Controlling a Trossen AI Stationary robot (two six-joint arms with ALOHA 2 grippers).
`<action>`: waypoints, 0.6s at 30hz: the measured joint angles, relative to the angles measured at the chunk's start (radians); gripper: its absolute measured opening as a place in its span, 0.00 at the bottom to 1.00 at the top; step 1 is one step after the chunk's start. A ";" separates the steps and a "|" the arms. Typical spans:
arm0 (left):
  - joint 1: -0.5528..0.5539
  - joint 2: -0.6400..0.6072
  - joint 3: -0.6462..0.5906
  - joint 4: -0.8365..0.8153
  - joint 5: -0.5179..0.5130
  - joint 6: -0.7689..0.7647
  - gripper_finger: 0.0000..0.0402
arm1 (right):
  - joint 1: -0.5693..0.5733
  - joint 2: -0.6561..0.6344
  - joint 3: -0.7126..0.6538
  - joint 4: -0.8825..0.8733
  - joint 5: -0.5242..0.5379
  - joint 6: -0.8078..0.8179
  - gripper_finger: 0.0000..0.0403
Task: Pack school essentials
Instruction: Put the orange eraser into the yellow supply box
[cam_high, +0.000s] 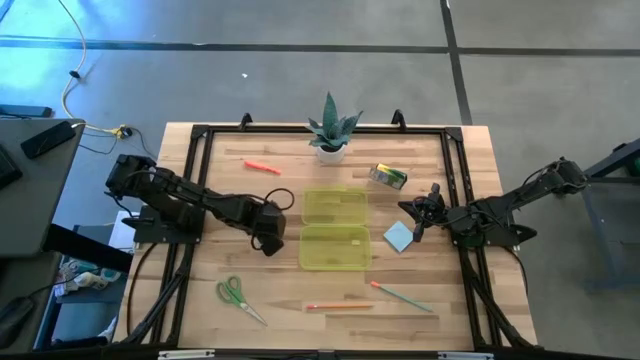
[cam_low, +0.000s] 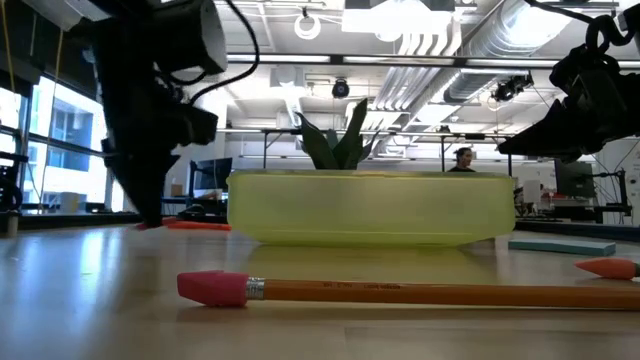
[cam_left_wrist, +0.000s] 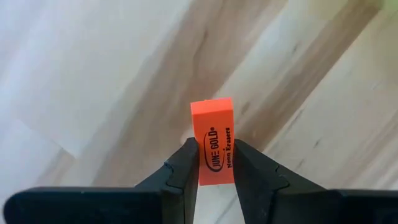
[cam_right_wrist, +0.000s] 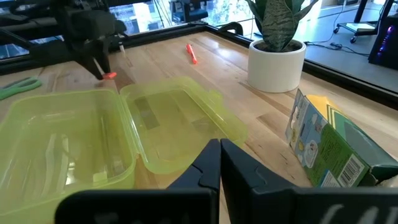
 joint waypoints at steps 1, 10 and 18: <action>0.004 0.000 0.012 0.003 -0.016 0.009 0.20 | 0.000 0.000 0.000 0.000 -0.001 0.000 0.00; 0.022 -0.002 0.158 0.050 -0.092 0.154 0.20 | 0.000 0.000 0.000 0.001 -0.002 0.000 0.00; -0.015 0.008 0.187 0.350 -0.029 0.315 0.20 | 0.000 0.000 0.000 0.001 -0.002 -0.005 0.00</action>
